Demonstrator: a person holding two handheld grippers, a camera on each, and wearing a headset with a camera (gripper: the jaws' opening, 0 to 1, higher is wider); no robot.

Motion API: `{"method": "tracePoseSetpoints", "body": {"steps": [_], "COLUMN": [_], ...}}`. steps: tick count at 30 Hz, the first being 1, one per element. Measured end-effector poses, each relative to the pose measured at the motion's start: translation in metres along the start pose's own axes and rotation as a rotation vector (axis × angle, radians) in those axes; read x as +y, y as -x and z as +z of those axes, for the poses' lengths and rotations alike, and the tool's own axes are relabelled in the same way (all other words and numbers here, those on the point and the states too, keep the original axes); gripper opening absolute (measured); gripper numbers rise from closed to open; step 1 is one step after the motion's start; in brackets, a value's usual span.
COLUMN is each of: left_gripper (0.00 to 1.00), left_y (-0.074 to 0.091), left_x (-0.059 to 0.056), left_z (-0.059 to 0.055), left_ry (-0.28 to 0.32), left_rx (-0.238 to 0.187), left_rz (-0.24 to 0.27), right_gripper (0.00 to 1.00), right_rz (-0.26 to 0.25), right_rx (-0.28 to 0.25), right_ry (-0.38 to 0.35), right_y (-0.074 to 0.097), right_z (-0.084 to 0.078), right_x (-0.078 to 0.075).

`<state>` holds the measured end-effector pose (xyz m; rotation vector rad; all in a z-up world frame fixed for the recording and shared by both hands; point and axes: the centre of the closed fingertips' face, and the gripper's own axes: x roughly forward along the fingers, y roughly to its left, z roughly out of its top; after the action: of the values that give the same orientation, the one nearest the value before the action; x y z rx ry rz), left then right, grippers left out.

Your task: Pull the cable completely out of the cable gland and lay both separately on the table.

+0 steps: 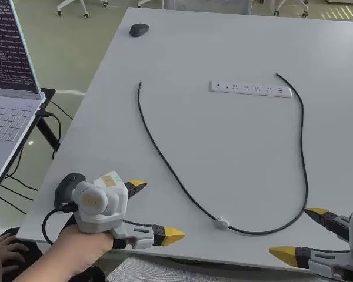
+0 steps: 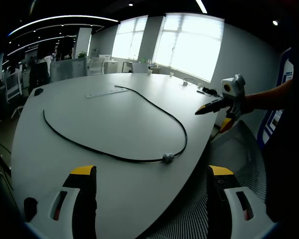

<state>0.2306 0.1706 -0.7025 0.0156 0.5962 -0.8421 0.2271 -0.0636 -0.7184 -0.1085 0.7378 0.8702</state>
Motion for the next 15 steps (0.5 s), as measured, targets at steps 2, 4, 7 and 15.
{"method": "tracePoseSetpoints", "body": {"steps": [2, 4, 7, 15], "left_gripper": [0.93, 0.92, 0.93, 0.92], "left_y": [-0.001, -0.002, -0.003, -0.006], "left_x": [-0.001, -0.001, -0.002, -0.005], "left_z": [-0.001, -0.002, -0.004, -0.003], "left_ry": [-0.001, -0.004, -0.004, -0.004], "left_rx": [0.007, 0.012, 0.018, 0.016], "left_rz": [-0.004, -0.006, -0.011, -0.025], "right_gripper": [0.83, 0.82, 0.82, 0.80], "right_rz": [0.002, 0.006, 0.015, 0.020], "right_rx": [0.010, 0.026, 0.040, 0.038], "right_ry": [0.002, 0.013, 0.026, 0.041], "right_y": [-0.001, -0.002, -0.003, -0.005], "right_z": [-0.003, -0.006, -0.008, 0.003], "right_x": [0.001, 0.003, 0.005, 0.007]}}
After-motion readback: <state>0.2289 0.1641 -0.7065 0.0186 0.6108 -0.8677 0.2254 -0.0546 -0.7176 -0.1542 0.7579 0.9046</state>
